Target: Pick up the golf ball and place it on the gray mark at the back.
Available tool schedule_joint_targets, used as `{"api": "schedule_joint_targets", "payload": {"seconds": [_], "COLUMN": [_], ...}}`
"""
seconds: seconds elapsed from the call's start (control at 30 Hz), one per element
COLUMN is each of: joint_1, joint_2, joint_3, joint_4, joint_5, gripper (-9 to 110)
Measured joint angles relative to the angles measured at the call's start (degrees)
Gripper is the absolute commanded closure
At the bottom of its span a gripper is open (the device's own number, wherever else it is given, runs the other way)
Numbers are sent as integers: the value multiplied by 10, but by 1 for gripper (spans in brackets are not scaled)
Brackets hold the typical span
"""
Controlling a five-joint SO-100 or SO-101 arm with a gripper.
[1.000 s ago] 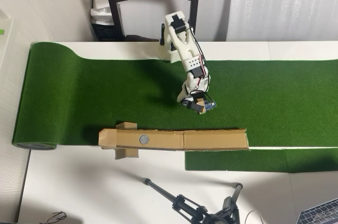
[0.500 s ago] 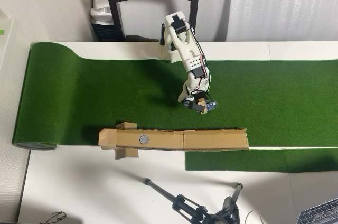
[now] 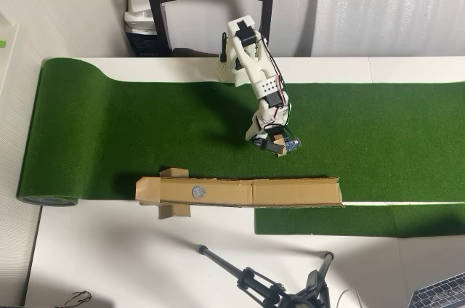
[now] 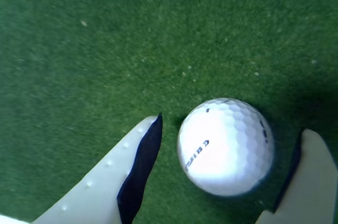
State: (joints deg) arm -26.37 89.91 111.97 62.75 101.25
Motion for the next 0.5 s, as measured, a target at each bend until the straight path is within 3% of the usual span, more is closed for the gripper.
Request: {"api": "schedule_joint_targets", "payload": {"seconds": [0.33,0.5], "joint_1": [0,0], "joint_2": [-50,-50], "joint_3": [-1,-1], "joint_4": [0,0], "joint_5": [0,0], "gripper": [61,70]}}
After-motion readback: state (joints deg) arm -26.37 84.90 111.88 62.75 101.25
